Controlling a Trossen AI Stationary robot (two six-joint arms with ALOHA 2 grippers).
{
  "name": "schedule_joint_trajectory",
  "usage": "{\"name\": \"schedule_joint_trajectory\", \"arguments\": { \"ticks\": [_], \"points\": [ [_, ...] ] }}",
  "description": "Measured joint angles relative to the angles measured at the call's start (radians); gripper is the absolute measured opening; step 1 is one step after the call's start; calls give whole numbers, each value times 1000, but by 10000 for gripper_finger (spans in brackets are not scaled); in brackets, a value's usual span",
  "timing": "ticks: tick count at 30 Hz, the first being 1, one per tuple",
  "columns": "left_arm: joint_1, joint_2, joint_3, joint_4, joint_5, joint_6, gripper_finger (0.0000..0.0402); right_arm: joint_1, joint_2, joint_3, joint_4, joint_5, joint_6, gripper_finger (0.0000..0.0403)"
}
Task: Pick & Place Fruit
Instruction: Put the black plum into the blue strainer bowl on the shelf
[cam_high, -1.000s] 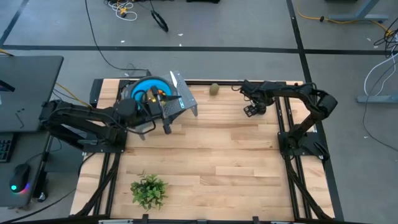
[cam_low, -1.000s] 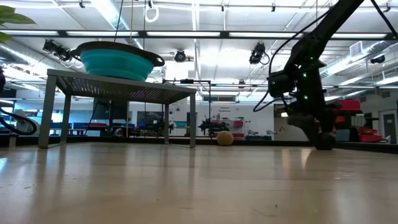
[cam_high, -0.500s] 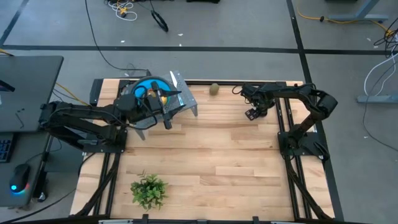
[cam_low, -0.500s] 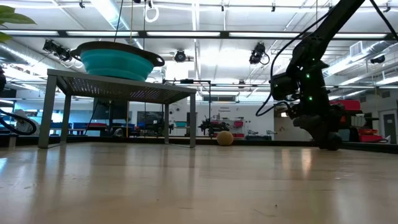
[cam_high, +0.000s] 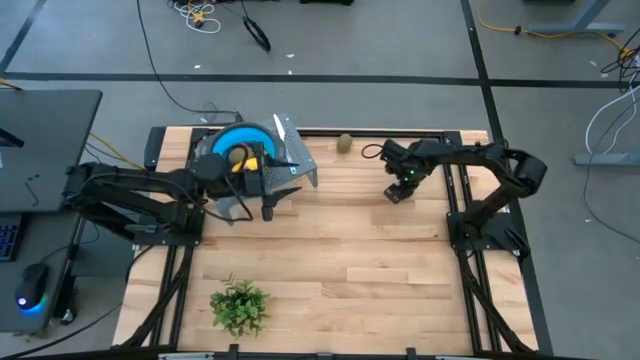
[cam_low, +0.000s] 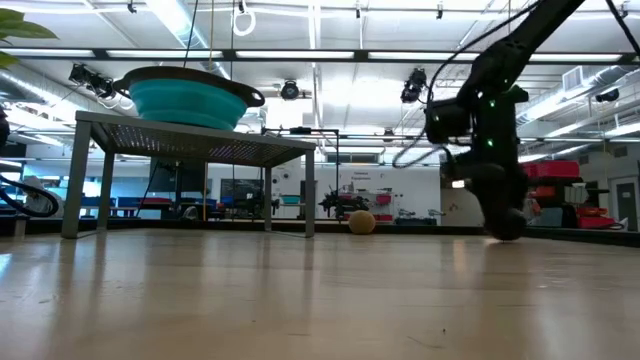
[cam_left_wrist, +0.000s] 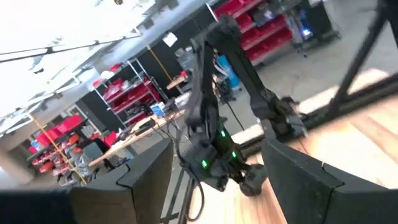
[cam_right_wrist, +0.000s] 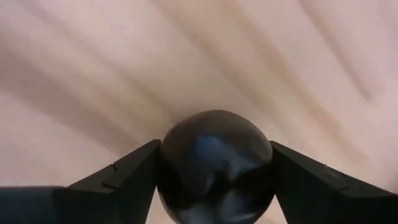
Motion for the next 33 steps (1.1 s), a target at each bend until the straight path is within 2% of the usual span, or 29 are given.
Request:
{"name": "schedule_joint_trajectory", "arguments": {
  "ticks": [5,10,14,20,25,28,33],
  "points": [
    [-33,48,0,-8,-8,53,254,99,-69,0,119,-106,-7,281],
    [-105,97,0,-16,-74,97,254,252,-120,0,268,-139,-30,280],
    [-190,128,1,10,-179,160,254,381,-125,0,425,-186,-51,280],
    [-317,206,0,97,-384,404,254,534,-125,0,729,-172,-27,280],
    [-401,281,-1,207,-544,505,262,579,-135,0,1001,-167,-30,280],
    [-418,315,0,244,-572,511,283,579,-148,0,1127,-166,-30,280],
    [-408,344,1,279,-586,535,334,578,-154,0,1236,-164,-27,280]
  ]
}}
